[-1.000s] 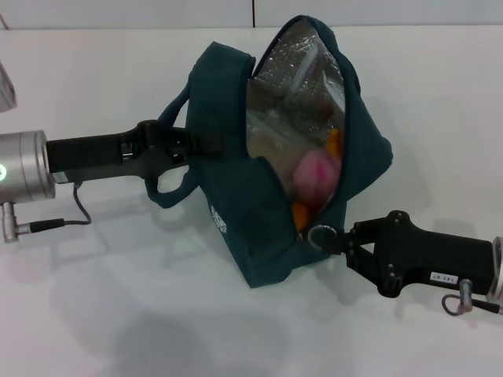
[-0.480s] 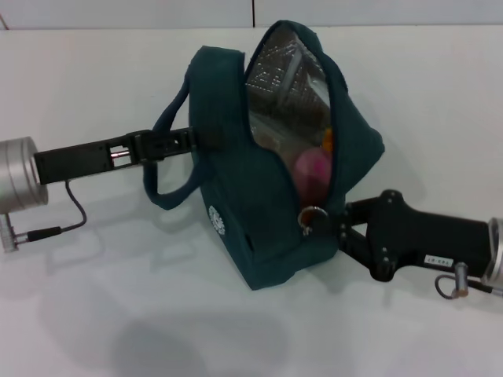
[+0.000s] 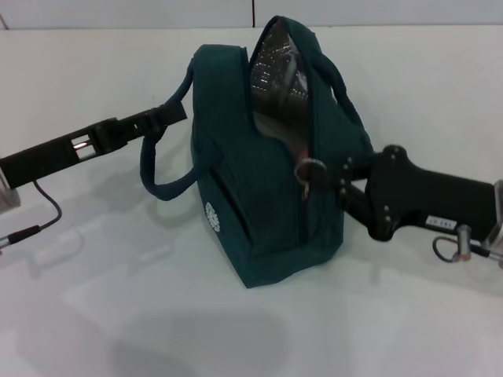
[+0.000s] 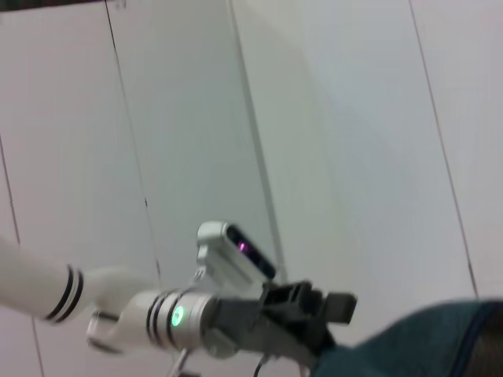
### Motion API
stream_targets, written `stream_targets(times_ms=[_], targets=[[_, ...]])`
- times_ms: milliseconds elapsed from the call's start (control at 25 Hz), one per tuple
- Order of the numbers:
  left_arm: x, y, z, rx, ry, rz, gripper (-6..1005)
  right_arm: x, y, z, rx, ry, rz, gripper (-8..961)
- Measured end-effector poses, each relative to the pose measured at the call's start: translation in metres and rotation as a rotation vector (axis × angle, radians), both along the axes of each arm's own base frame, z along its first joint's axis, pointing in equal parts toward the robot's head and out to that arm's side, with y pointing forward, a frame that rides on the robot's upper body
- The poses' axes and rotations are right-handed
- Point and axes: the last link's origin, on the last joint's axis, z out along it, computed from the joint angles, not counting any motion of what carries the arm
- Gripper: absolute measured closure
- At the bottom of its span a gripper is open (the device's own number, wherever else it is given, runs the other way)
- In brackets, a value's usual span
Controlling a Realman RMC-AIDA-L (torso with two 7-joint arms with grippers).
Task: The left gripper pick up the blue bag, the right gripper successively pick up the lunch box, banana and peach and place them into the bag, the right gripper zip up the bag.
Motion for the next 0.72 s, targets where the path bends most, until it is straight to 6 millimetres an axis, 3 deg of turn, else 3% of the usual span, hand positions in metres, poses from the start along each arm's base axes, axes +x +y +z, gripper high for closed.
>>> stream_targets(times_ms=[160,720], targets=[[-0.005,-0.004,0.004,0.041,-0.013,0.007,104,-0.014,0.014,0.008,0.058,0.048,0.015,946],[-0.029,-0.022,0.024,0.067,0.032,0.046,110,-0.075,0.053,-0.004,0.076,0.022,0.140,946]])
